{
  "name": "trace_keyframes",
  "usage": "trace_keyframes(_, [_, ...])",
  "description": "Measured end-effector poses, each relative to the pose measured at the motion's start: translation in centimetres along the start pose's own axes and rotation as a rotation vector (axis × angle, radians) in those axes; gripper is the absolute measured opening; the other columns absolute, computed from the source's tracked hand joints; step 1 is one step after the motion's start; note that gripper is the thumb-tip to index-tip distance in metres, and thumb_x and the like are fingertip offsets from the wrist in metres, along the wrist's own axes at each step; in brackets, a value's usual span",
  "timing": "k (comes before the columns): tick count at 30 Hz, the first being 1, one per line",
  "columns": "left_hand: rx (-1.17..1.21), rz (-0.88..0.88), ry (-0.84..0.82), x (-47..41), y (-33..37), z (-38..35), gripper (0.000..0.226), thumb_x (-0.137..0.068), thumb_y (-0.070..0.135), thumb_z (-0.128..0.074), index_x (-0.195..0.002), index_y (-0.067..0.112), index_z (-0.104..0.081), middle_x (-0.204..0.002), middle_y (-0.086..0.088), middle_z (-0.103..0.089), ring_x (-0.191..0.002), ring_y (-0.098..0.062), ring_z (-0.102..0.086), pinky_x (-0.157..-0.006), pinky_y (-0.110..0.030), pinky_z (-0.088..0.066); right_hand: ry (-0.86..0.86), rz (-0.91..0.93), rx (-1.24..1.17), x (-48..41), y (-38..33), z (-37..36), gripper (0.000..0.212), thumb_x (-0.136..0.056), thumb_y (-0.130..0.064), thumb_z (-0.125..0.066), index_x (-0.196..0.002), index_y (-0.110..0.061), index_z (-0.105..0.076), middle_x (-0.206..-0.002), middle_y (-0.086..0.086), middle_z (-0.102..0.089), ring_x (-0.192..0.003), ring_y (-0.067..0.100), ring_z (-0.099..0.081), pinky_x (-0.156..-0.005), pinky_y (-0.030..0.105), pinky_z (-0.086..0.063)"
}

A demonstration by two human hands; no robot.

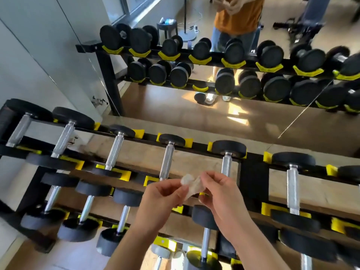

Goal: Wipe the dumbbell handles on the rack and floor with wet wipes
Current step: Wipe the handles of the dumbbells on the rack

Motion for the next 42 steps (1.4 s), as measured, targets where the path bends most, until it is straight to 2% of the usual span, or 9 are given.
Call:
trace_keyframes(5, [-0.358,-0.105,0.087,-2.1,-0.7,1.6,0.013,-0.089,0.018,-0.066,-0.080,0.023,-0.073,-0.072,0.004,-0.070,-0.067,-0.010,-0.062,-0.065,-0.026,-0.051,0.009,0.199,0.381,-1.5,-0.3,-0.4,0.016,-0.092,-0.029,-0.062,-0.079,-0.030,-0.071,-0.077,-0.014,-0.069,-0.078,0.007,-0.064,-0.071,0.028,-0.055])
trace_keyframes(11, [0.594,0.216,0.101,-2.5,-3.2,-0.5,0.021,-0.082,0.017,-0.055,-0.090,-0.002,-0.062,-0.073,-0.011,-0.067,-0.062,-0.015,-0.064,-0.055,-0.023,-0.053,-0.351,0.122,0.528,-2.7,-1.1,-0.4,0.009,-0.085,-0.024,-0.071,-0.092,-0.019,-0.075,-0.086,0.000,-0.073,-0.083,0.014,-0.068,-0.072,0.018,-0.053])
trace_keyframes(19, [0.911,0.172,0.097,-2.3,-4.6,-2.6,0.025,-0.077,0.032,-0.074,-0.084,0.011,-0.063,-0.073,-0.006,-0.056,-0.051,-0.010,-0.052,-0.047,-0.019,-0.045,-0.435,-0.161,-0.181,-4.0,1.0,0.6,0.011,-0.071,-0.005,-0.066,-0.072,-0.013,-0.074,-0.077,0.009,-0.064,-0.063,0.014,-0.052,-0.050,0.019,-0.041])
trace_keyframes(22, [0.755,0.032,0.035,-2.1,-4.1,-3.2,0.043,-0.060,0.040,-0.089,-0.088,0.012,-0.070,-0.073,-0.006,-0.060,-0.054,-0.010,-0.051,-0.048,-0.019,-0.043,-0.431,-0.221,-0.390,-4.3,1.8,0.5,0.004,-0.071,-0.010,-0.071,-0.075,-0.010,-0.068,-0.086,0.016,-0.059,-0.068,0.019,-0.052,-0.046,0.020,-0.040])
trace_keyframes(25, [0.401,0.017,0.113,-1.6,-4.2,-2.9,0.035,-0.066,0.035,-0.087,-0.098,0.024,-0.075,-0.070,-0.012,-0.063,-0.059,-0.015,-0.055,-0.054,-0.023,-0.045,-0.418,-0.237,-0.412,-4.9,2.5,0.4,0.032,-0.065,-0.024,-0.084,-0.081,-0.010,-0.060,-0.086,0.013,-0.060,-0.070,0.021,-0.057,-0.054,0.028,-0.048])
trace_keyframes(28, [0.181,-0.061,0.123,-1.4,-4.2,-3.0,0.032,-0.074,0.019,-0.075,-0.106,0.025,-0.073,-0.072,-0.010,-0.070,-0.065,-0.020,-0.065,-0.063,-0.024,-0.054,-0.343,-0.284,-0.403,-5.7,3.4,0.1,0.018,-0.071,-0.019,-0.071,-0.078,-0.009,-0.057,-0.074,0.009,-0.059,-0.067,0.020,-0.059,-0.053,0.030,-0.053])
trace_keyframes(32, [-0.089,-0.099,0.279,-2.4,-5.0,-1.6,0.014,-0.074,0.019,-0.073,-0.086,0.026,-0.074,-0.079,0.007,-0.074,-0.074,-0.011,-0.070,-0.068,-0.019,-0.055,-0.290,-0.307,-0.228,-7.1,4.8,-0.9,0.035,-0.060,-0.033,-0.076,-0.074,-0.005,-0.061,-0.065,0.008,-0.054,-0.055,0.016,-0.047,-0.040,0.019,-0.040])
trace_keyframes(37, [-0.280,-0.105,0.405,-5.6,-7.6,1.5,0.020,-0.086,0.018,-0.069,-0.083,0.037,-0.065,-0.076,0.015,-0.068,-0.074,-0.004,-0.064,-0.066,-0.015,-0.051,-0.252,0.010,0.262,-10.0,5.4,-2.5,0.019,-0.067,-0.049,-0.067,-0.070,-0.034,-0.077,-0.078,0.000,-0.074,-0.081,0.019,-0.071,-0.079,0.038,-0.059])
trace_keyframes(42, [-0.439,-0.169,0.363,-9.8,-9.5,4.5,0.017,-0.090,0.021,-0.065,-0.081,0.035,-0.063,-0.079,0.020,-0.065,-0.073,-0.001,-0.063,-0.062,-0.012,-0.049,-0.415,0.014,0.137,-12.7,7.1,-5.4,0.020,-0.073,-0.034,-0.068,-0.089,-0.026,-0.078,-0.092,0.002,-0.075,-0.089,0.020,-0.072,-0.077,0.032,-0.057])
Point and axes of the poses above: each hand's wrist, its own x-axis away from the middle knuckle, its own z-axis out of the back of the hand, y = z × x, the point moved 6 cm from there along -x, towards the middle knuckle
